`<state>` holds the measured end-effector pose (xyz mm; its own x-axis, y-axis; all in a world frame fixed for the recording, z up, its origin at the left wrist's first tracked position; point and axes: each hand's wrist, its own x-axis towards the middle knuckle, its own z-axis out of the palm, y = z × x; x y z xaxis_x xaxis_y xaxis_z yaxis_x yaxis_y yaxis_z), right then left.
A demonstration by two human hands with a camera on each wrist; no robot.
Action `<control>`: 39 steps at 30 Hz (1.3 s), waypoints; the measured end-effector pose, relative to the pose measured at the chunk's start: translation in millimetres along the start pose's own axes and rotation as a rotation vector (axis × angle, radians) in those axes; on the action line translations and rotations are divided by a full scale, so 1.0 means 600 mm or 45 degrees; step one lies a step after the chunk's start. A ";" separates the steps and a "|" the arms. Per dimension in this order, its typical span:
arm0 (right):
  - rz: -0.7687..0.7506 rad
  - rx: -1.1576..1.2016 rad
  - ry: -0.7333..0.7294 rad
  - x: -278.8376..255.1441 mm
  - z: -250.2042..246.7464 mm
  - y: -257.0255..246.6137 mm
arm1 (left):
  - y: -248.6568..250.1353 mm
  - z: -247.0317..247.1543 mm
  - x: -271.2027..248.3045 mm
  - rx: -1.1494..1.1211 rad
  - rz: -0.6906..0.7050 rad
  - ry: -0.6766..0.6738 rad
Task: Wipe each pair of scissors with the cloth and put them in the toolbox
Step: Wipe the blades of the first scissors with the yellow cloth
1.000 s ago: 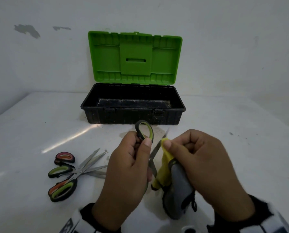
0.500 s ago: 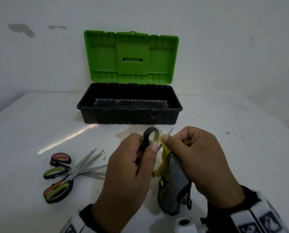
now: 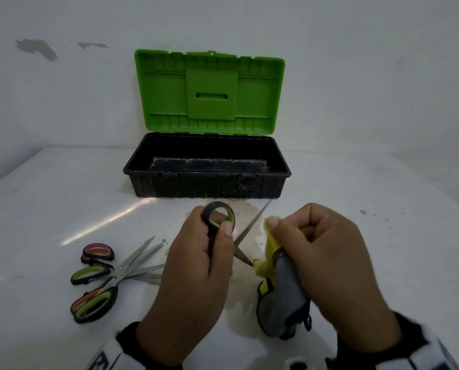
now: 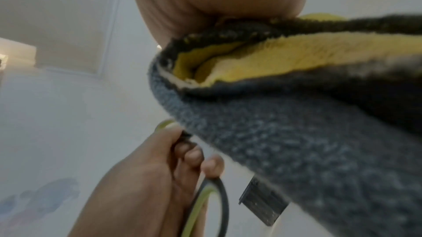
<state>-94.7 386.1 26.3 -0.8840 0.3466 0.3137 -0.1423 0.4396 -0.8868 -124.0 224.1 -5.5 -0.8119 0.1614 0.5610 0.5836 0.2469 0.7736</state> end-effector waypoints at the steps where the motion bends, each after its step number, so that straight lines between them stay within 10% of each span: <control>1: -0.033 -0.037 -0.033 -0.010 0.006 -0.002 | 0.000 0.001 0.001 0.018 0.017 0.003; 39: -0.012 0.150 -0.051 0.000 0.016 -0.008 | 0.013 -0.001 -0.010 0.366 0.467 -0.064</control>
<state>-98.1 376.3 27.3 -0.8990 0.3086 0.3107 -0.2002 0.3414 -0.9184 -114.6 224.3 -2.9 -0.5563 0.3319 0.7618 0.8106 0.4185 0.4096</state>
